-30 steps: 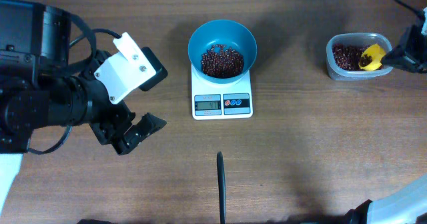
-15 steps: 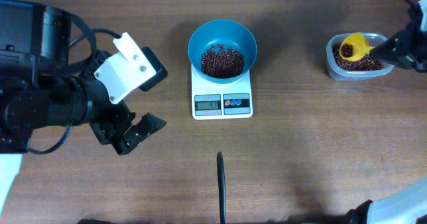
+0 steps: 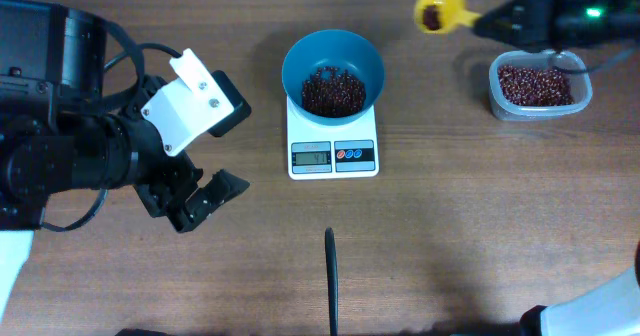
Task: Scoop item into bowl and weigh 50g on scale
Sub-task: 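Carry the scoop over the teal bowl on the scale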
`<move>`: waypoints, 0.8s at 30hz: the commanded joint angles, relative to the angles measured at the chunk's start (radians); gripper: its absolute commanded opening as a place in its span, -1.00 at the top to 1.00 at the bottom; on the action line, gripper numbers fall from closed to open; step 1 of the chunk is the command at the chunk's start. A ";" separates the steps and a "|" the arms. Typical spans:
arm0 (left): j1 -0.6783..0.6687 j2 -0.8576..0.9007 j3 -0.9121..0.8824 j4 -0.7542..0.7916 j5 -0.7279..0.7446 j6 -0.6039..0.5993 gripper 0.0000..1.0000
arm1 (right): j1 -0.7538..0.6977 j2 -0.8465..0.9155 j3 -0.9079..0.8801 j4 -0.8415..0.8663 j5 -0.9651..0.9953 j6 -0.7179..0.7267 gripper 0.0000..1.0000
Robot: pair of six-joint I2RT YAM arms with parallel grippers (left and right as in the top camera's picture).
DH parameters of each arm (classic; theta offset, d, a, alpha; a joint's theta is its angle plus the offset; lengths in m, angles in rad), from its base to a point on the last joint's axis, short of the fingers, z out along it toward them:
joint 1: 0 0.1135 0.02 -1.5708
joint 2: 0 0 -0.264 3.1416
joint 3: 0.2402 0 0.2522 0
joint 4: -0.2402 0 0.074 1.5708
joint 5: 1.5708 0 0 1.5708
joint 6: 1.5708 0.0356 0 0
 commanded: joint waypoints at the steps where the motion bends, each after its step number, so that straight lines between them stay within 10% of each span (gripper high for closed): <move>1: 0.005 0.001 0.018 0.001 0.014 0.016 -0.98 | 0.132 -0.024 0.018 0.060 0.003 0.060 0.92; 24: 0.005 0.001 0.018 0.001 0.014 0.016 -0.98 | 0.471 -0.023 0.040 0.145 0.544 0.043 0.92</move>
